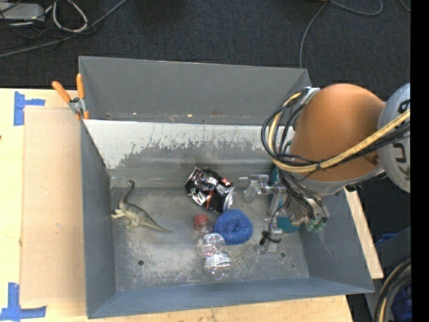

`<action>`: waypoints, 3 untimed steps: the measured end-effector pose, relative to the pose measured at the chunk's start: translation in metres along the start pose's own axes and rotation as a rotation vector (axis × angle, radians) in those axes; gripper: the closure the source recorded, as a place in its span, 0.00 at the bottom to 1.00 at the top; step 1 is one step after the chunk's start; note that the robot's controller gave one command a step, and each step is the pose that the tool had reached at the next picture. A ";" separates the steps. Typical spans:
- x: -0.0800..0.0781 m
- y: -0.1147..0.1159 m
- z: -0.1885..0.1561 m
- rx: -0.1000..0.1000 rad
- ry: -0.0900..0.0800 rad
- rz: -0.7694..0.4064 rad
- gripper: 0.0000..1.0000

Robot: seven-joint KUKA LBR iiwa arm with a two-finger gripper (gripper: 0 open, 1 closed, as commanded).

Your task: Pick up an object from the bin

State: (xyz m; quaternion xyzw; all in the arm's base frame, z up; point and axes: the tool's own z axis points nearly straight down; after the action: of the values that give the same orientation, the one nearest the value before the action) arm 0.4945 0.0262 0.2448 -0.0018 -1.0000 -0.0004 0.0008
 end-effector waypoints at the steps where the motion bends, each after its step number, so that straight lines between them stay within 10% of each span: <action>1: 0.000 0.000 0.000 0.000 0.000 0.000 0.00; 2: 0.020 0.037 0.072 -0.001 0.000 0.001 0.00; 3: -0.010 0.045 0.075 0.001 -0.009 -0.018 0.00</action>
Offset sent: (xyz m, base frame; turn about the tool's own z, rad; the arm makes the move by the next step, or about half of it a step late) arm -0.0210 0.0367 -0.0724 0.0024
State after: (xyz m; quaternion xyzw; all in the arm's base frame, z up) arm 0.5043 0.0716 0.1695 0.0074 -1.0000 -0.0001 -0.0037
